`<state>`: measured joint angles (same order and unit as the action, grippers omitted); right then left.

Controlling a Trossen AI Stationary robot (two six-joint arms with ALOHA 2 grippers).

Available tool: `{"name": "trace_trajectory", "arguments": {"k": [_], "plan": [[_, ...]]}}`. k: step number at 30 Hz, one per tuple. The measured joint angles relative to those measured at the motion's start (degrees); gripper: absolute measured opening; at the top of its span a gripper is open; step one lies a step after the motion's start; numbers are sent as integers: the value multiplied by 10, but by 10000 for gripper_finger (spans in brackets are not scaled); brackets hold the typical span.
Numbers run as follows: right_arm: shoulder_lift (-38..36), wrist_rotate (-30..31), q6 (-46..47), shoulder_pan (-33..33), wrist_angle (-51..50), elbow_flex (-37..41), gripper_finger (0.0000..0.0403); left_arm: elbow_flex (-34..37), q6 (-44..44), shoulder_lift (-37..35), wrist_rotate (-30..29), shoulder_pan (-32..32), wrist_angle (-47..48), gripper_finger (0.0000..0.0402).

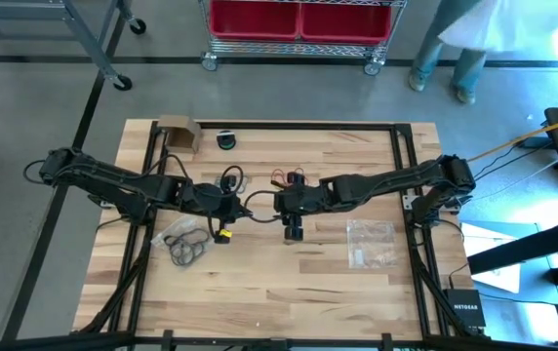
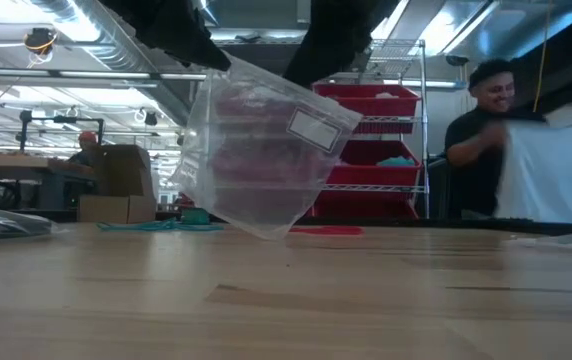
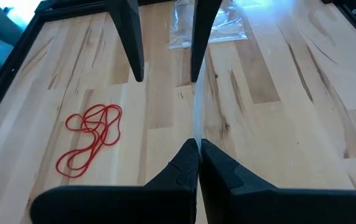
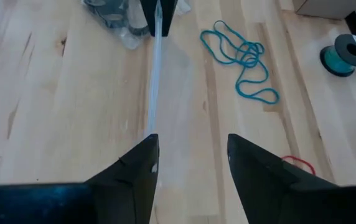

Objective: Sort rubber bands
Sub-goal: Put the red rubber band into the transparent zip bag

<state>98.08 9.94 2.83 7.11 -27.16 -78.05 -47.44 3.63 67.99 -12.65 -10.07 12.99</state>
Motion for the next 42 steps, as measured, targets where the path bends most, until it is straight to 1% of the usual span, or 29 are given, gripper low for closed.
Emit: {"name": "trace_trajectory", "arguments": {"k": [12, 15, 21, 30, 42], "plan": [[-2, -7, 14, 0, 0, 0, 181, 0, -2, 0, 0, -1, 1, 0], [-2, -21, 19, 0, 2, 0, 181, 0, -2, 0, 0, -1, 1, 0], [1, -25, 19, 0, 4, 0, 181, 0, -8, 0, 0, -1, -1, 0], [-7, 9, 14, 0, 18, 0, 181, 1, -12, 0, 0, -1, -1, 0], [13, 10, -2, 0, 21, 0, 181, 1, -21, 0, 0, -1, -1, 0]]}}
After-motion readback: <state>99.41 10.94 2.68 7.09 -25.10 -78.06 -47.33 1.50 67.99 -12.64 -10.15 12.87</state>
